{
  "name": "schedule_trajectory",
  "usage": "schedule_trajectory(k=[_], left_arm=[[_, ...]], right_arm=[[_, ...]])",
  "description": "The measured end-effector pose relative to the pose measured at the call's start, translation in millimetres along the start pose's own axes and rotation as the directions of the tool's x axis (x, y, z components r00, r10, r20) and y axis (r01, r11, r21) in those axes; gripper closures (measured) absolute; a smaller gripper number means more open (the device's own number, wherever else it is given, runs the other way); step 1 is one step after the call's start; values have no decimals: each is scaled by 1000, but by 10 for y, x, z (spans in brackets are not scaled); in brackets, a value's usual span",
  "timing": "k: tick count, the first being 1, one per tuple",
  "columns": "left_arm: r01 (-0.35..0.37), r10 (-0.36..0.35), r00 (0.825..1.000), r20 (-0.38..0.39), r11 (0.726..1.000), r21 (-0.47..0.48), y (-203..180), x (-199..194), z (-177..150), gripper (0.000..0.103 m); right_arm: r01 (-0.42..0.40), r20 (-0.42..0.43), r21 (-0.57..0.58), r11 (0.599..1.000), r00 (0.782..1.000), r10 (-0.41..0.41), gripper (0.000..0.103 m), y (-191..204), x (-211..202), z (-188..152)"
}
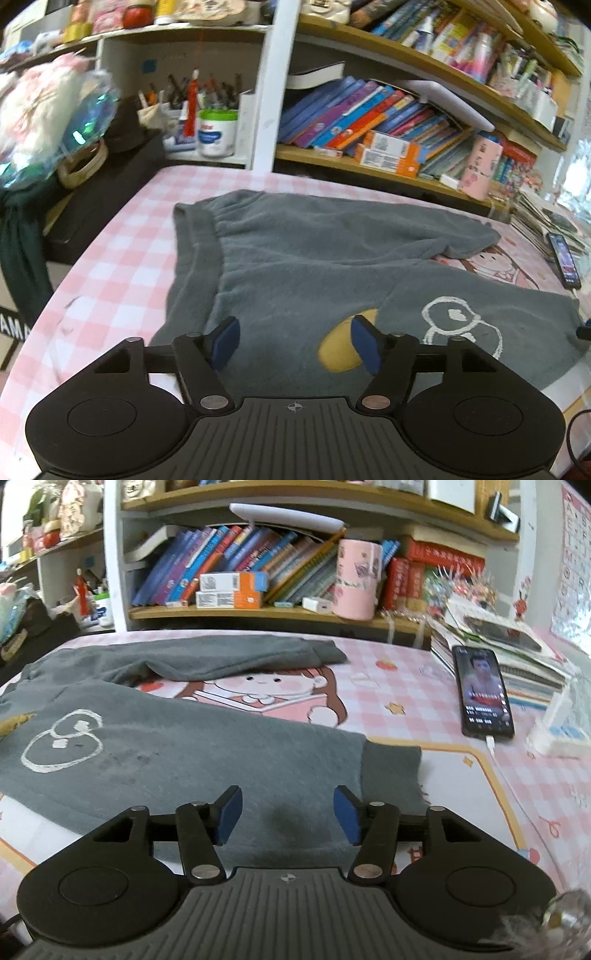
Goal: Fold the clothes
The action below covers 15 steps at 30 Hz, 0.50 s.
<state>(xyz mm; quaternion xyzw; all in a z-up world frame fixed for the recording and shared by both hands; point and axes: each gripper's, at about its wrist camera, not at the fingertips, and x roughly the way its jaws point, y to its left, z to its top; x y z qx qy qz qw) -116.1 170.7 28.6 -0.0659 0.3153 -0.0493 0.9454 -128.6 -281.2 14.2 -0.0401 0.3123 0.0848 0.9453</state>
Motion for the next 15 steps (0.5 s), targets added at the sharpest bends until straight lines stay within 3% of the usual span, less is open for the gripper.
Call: schedule_trajectory(k=[4, 9, 11, 15], left_arm=[[-5, 6, 1000, -6, 1000, 24, -79, 49, 7, 20], [-44, 45, 999, -8, 997, 69, -189, 116, 5, 10], [-40, 40, 999, -4, 996, 86, -230, 135, 6, 4], [-28, 27, 1000, 5, 993, 114, -285, 166, -1, 2]], right_arm=[[-9, 5, -12, 1000, 1000, 9, 39, 32, -22, 10], [-14, 7, -26, 1000, 1000, 14, 19, 90, -25, 10], [-12, 8, -39, 999, 1000, 12, 16, 121, -27, 12], [6, 12, -57, 998, 1000, -5, 5, 164, -29, 15]])
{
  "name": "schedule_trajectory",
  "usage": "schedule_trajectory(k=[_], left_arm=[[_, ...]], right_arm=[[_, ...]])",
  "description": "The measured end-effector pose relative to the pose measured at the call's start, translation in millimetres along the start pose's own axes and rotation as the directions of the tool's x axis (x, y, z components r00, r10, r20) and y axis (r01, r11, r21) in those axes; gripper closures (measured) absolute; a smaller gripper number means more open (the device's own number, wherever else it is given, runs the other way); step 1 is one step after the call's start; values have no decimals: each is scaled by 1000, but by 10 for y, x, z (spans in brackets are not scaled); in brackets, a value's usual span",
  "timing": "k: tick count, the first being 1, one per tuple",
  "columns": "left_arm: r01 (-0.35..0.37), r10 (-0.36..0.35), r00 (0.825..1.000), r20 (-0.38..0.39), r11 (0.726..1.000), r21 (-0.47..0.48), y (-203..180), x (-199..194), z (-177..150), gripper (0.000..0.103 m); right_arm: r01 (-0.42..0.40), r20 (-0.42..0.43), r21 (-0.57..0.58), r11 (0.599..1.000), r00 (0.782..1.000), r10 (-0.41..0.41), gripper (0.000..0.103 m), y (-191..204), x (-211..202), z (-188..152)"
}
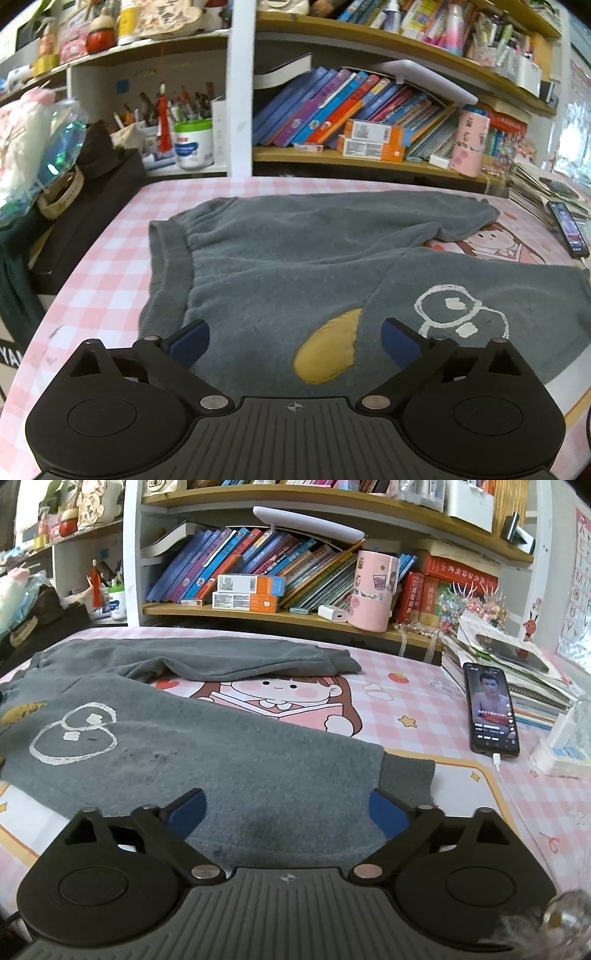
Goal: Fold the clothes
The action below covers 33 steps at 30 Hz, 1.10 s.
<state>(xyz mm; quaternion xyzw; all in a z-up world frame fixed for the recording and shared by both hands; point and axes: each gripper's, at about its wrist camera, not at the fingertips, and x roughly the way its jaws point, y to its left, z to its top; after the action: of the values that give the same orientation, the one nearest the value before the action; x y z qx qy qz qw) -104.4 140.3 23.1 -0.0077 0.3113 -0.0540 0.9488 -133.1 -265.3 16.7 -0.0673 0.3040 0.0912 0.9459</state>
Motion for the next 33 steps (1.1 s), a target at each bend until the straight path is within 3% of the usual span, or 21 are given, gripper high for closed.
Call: schedule_trajectory(k=[33], left_arm=[[8, -7, 1000, -6, 998, 67, -30, 164, 18, 1]], right_arm=[[9, -39, -19, 1000, 999, -10, 3, 55, 154, 46]])
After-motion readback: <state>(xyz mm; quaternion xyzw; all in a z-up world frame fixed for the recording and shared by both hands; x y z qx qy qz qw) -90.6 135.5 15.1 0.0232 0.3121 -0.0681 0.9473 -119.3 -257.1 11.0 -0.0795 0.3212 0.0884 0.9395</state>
